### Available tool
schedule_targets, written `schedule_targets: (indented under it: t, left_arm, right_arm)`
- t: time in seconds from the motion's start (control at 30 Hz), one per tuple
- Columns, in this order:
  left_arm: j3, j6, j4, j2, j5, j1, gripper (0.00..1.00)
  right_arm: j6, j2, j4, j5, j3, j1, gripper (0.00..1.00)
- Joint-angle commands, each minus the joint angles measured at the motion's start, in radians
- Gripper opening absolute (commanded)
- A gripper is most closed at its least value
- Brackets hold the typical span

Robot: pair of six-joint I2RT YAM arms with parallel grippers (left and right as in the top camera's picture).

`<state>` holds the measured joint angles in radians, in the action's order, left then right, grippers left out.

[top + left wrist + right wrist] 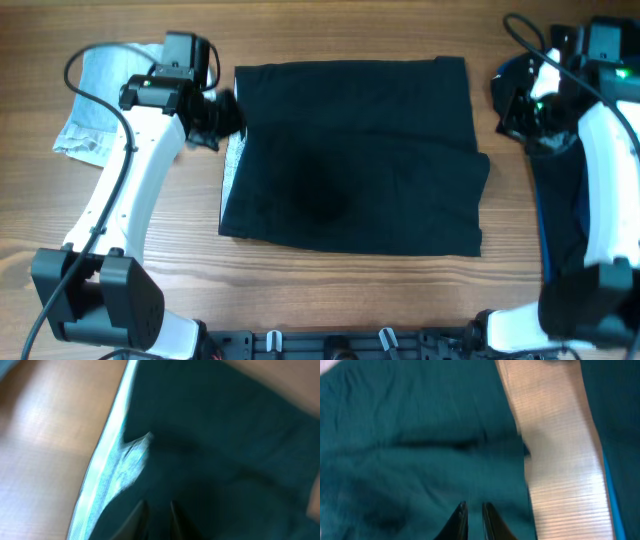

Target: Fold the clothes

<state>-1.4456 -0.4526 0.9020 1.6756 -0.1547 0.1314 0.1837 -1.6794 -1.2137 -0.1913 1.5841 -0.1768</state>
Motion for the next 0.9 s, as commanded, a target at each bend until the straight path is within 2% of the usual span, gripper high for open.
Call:
schedule_targets:
  t: [0.0, 0.17, 0.3, 0.63, 0.87]
  left_arm:
    - [-0.011, 0.003, -0.172, 0.051, -0.055, -0.004, 0.07]
    - [-0.011, 0.057, -0.360, 0.211, -0.066, -0.004, 0.04]
    - [-0.011, 0.129, -0.440, 0.317, -0.043, -0.004, 0.04]
    - [-0.011, 0.135, -0.423, 0.466, 0.042, -0.004, 0.04]
    - [-0.011, 0.163, -0.473, 0.541, 0.060, -0.004, 0.04]
  right_arm:
    - [-0.055, -0.175, 0.085, -0.021, 0.011, 0.019, 0.13]
    - [-0.114, -0.355, 0.325, -0.037, 0.014, 0.099, 0.09]
    - [-0.114, -0.395, 0.453, 0.148, 0.014, 0.169, 0.04]
    - [-0.131, -0.436, 0.555, 0.172, 0.013, 0.180, 0.04]
    - [-0.138, -0.580, 0.608, 0.174, 0.013, 0.179, 0.04]
